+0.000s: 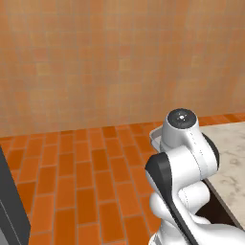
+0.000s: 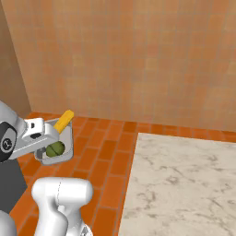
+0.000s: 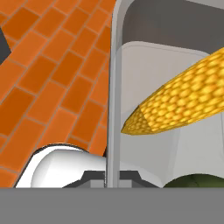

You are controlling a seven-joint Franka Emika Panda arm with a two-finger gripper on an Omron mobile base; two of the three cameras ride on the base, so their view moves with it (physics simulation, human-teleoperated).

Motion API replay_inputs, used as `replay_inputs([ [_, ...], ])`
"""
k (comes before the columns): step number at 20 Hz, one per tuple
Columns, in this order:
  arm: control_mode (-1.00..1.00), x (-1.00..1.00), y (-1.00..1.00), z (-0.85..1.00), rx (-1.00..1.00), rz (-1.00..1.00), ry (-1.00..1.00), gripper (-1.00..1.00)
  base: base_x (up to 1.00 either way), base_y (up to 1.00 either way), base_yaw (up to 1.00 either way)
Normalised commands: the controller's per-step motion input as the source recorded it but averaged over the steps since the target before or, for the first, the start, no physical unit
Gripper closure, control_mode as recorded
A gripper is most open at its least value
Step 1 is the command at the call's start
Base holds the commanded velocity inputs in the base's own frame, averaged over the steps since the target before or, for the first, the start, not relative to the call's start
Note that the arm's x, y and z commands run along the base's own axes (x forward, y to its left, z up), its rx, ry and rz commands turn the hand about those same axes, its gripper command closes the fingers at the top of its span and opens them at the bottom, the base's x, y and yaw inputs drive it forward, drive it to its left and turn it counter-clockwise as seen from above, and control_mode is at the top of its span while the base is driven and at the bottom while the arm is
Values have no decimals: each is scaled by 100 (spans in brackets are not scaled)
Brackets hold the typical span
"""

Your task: Take the meat container that has the steak and place it on the second highest rack of the freezer. Then take the vegetable container that has the corn and lime and place it on the highest rack of the freezer.

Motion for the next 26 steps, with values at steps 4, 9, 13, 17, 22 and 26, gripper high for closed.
replay_inputs([
  [4,100,0,0,0,0,0,0,100,100,0,14],
  [9,100,0,0,0,0,0,0,100,63,0,49],
  [13,100,0,0,0,0,0,0,100,23,0,62],
  [17,100,0,0,0,0,0,0,100,22,0,69],
  [22,100,0,0,0,0,0,0,100,14,0,68],
  [26,100,0,0,0,0,0,0,100,15,-60,60],
])
